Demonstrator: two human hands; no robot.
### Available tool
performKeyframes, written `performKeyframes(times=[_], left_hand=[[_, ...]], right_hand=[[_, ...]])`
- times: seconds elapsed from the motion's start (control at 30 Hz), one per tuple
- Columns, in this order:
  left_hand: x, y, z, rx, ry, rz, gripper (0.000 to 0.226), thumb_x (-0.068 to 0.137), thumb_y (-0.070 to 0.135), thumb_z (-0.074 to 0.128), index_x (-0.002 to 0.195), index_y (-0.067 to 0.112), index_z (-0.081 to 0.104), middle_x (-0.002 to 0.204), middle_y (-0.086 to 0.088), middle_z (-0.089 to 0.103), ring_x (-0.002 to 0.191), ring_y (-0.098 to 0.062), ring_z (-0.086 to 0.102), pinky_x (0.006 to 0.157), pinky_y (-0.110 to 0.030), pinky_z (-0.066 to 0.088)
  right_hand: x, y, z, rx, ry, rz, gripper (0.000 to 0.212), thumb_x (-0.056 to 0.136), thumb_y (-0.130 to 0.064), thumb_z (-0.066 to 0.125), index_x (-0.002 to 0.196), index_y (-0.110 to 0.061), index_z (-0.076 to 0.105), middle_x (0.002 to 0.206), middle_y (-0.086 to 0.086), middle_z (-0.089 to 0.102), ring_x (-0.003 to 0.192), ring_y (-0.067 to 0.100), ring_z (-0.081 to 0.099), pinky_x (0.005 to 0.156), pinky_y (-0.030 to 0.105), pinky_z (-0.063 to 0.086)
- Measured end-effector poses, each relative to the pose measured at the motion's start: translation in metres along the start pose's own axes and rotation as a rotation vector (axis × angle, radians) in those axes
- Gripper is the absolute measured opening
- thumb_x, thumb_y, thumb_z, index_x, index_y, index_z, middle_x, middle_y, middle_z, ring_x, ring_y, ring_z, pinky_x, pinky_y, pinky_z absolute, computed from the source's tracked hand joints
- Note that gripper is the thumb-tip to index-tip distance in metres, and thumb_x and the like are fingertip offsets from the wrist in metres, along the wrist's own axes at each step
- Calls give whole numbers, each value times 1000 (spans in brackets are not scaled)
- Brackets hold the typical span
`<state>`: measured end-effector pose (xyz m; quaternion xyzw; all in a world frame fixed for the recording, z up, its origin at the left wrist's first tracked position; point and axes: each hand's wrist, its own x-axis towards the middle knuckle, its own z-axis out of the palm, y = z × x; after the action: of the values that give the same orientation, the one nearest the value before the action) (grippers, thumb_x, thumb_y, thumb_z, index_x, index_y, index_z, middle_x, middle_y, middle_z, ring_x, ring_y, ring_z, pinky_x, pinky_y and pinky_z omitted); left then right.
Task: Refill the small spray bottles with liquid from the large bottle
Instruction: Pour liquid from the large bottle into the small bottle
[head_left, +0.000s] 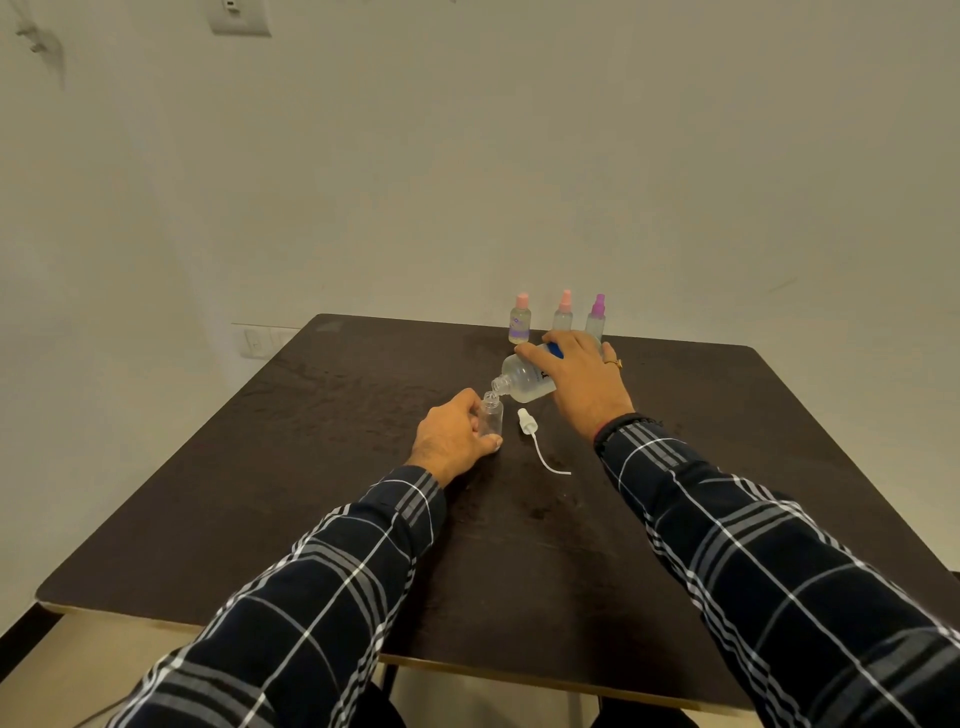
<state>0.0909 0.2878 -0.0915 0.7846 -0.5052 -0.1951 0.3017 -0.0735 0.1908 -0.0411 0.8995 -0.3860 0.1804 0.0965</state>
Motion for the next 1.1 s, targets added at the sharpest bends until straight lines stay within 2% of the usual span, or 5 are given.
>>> performKeyframes(times=[0.27, 0.57, 1.1], left_hand=[[-2, 0, 0, -8, 5, 2, 36, 84, 34, 79, 109, 28, 54, 101, 6, 65, 96, -16, 64, 89, -39, 55], [-1, -1, -1, 1, 6, 4, 34, 83, 34, 79, 103, 28, 52, 101, 3, 66, 94, -17, 63, 82, -35, 52], [-1, -1, 0, 5, 10, 8, 35, 84, 34, 78, 107, 28, 52, 104, 4, 66, 96, -17, 63, 88, -38, 54]], right_hand=[[1, -1, 0, -4, 7, -13, 69, 89, -10, 69, 145, -38, 41, 145, 6, 40, 139, 30, 30, 112, 67, 27], [2, 0, 0, -15, 8, -20, 71, 88, -8, 70, 145, -38, 41, 145, 6, 39, 139, 30, 28, 111, 68, 27], [2, 1, 1, -6, 13, -27, 67, 90, -10, 68, 145, -37, 42, 145, 8, 40, 139, 30, 30, 111, 67, 27]])
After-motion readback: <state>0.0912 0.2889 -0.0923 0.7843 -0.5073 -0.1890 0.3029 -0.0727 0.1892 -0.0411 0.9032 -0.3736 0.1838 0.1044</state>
